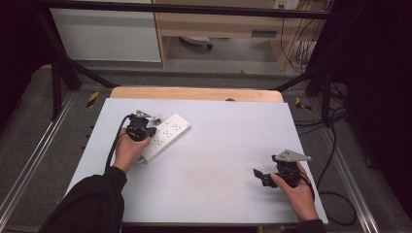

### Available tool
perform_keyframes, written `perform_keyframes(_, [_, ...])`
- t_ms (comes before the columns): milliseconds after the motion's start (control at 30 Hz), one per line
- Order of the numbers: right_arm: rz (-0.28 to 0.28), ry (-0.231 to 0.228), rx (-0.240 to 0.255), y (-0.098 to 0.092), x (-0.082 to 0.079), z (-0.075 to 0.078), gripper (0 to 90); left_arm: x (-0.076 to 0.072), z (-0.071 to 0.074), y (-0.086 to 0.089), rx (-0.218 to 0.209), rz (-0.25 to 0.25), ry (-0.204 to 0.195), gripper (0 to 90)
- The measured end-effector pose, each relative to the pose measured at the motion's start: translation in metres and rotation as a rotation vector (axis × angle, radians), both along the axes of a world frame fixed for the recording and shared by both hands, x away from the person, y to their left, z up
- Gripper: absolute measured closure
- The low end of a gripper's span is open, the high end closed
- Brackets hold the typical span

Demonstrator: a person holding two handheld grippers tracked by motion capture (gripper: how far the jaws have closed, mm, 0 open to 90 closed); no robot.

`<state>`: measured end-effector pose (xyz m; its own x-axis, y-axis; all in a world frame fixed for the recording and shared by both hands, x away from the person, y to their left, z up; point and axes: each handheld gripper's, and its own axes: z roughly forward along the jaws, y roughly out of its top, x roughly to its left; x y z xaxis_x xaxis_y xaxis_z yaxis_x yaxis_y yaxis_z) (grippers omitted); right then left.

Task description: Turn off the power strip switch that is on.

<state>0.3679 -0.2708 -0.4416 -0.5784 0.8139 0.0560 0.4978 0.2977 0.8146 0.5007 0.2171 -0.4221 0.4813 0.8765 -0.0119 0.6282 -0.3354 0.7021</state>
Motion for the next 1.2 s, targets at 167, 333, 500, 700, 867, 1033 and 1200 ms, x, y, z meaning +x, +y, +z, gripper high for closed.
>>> perform_keyframes(167, [-0.001,0.0,-0.001,0.0,-0.0001,0.0,4.5,-0.0018,-0.0006,0.0011,-0.011,0.001,-0.001,90.0])
perform_keyframes(333, [0.001,-0.002,-0.003,0.0004,0.0,-0.0001,4.6,-0.0023,-0.0006,0.0012,-0.008,-0.001,-0.004,90.0])
perform_keyframes(500, [-0.001,0.0,-0.001,-0.0001,0.0,-0.0001,4.6,-0.0022,-0.0006,0.0009,-0.01,-0.002,-0.005,90.0])
perform_keyframes(700, [0.001,-0.003,-0.003,-0.0002,0.0001,-0.0002,4.6,-0.0032,-0.0006,-0.0013,-0.012,-0.006,-0.012,90.0])
perform_keyframes(867, [0.002,-0.001,-0.003,-0.0003,0.0001,-0.0002,4.6,-0.0044,0.001,-0.0011,-0.017,-0.006,-0.036,90.0])
perform_keyframes(1033, [0.002,-0.002,-0.005,-0.0005,0.0002,-0.0004,4.6,-0.0056,0.0024,-0.0015,-0.038,-0.009,-0.054,90.0])
perform_keyframes(1200, [0.003,-0.002,-0.006,-0.0001,0.0003,-0.0005,4.6,-0.0084,0.0035,-0.0046,-0.041,-0.025,-0.06,90.0])
